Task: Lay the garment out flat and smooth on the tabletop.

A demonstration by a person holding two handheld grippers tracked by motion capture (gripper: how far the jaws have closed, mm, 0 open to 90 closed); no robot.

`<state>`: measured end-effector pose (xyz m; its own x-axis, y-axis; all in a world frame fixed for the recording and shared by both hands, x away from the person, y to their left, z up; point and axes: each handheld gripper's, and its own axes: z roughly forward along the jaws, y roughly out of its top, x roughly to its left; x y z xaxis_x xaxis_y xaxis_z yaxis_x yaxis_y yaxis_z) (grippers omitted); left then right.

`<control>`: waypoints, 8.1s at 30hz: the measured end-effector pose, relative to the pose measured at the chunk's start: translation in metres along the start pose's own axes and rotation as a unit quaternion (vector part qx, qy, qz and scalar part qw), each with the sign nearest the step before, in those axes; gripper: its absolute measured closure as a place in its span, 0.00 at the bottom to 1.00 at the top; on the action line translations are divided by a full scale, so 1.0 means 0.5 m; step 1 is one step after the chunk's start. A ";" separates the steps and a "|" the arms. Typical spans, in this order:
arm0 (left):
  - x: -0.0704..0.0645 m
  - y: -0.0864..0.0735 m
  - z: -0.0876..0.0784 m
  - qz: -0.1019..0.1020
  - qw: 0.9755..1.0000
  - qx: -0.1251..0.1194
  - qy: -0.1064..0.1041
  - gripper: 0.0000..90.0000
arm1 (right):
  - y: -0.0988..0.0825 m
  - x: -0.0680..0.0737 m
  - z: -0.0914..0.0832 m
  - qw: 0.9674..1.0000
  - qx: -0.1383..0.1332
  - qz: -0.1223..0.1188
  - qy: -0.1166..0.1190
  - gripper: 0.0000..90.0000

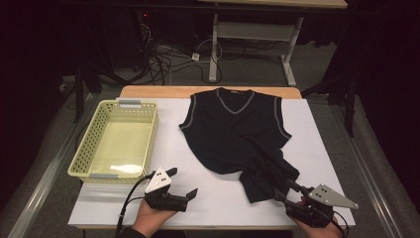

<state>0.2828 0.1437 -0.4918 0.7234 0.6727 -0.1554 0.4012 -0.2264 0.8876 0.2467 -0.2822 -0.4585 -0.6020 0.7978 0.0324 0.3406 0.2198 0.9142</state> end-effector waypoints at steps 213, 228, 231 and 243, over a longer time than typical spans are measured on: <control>-0.045 -0.083 -0.122 -0.002 0.991 0.134 0.008 0.91 | -0.073 -0.083 -0.120 0.997 0.075 0.006 -0.034 0.52; -0.016 -0.039 -0.108 -0.005 0.999 0.039 0.036 0.23 | -0.036 -0.014 -0.060 0.996 0.082 -0.015 -0.016 0.47; -0.014 -0.030 -0.080 0.023 0.999 0.037 0.018 0.15 | -0.027 -0.006 -0.038 0.996 0.083 -0.013 -0.016 0.48; 0.005 -0.017 -0.036 0.030 0.999 0.021 0.017 0.00 | -0.032 -0.003 0.020 0.994 0.104 -0.014 -0.024 0.47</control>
<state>0.2710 0.1601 -0.4918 0.7283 0.6797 -0.0866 0.3812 -0.2969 0.8755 0.2492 -0.2812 -0.4770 -0.5789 0.8152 -0.0155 0.4703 0.3494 0.8104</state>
